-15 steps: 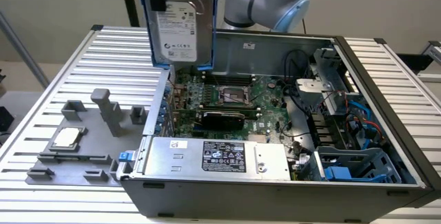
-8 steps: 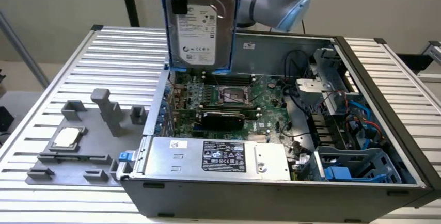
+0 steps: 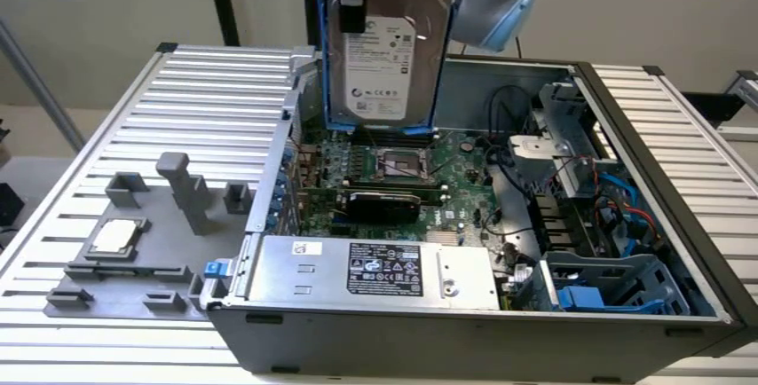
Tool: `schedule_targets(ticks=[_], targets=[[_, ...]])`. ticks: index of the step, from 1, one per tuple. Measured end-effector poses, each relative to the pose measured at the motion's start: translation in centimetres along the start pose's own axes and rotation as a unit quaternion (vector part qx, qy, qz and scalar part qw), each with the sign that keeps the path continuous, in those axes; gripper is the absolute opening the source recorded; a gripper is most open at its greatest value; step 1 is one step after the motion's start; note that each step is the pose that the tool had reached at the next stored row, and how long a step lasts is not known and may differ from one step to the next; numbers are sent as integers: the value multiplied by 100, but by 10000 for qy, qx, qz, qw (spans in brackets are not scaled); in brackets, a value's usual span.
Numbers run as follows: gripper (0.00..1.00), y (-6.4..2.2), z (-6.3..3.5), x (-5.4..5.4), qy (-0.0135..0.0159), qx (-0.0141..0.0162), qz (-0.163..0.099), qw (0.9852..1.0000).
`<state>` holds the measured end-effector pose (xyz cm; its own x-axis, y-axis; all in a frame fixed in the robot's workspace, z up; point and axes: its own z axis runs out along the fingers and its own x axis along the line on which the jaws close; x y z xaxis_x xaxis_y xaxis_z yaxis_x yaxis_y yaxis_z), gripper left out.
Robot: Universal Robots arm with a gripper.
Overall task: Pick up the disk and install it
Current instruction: 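Pick up the disk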
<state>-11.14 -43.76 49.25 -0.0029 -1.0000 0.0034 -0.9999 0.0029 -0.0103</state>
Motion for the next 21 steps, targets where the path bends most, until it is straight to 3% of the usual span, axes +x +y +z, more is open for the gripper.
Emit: schedule_targets(ticks=[9, 21], targets=[[0, -385, 5, 175, 0, 0, 0, 10000], [0, -783, 9, 448, 0, 0, 0, 10000]])
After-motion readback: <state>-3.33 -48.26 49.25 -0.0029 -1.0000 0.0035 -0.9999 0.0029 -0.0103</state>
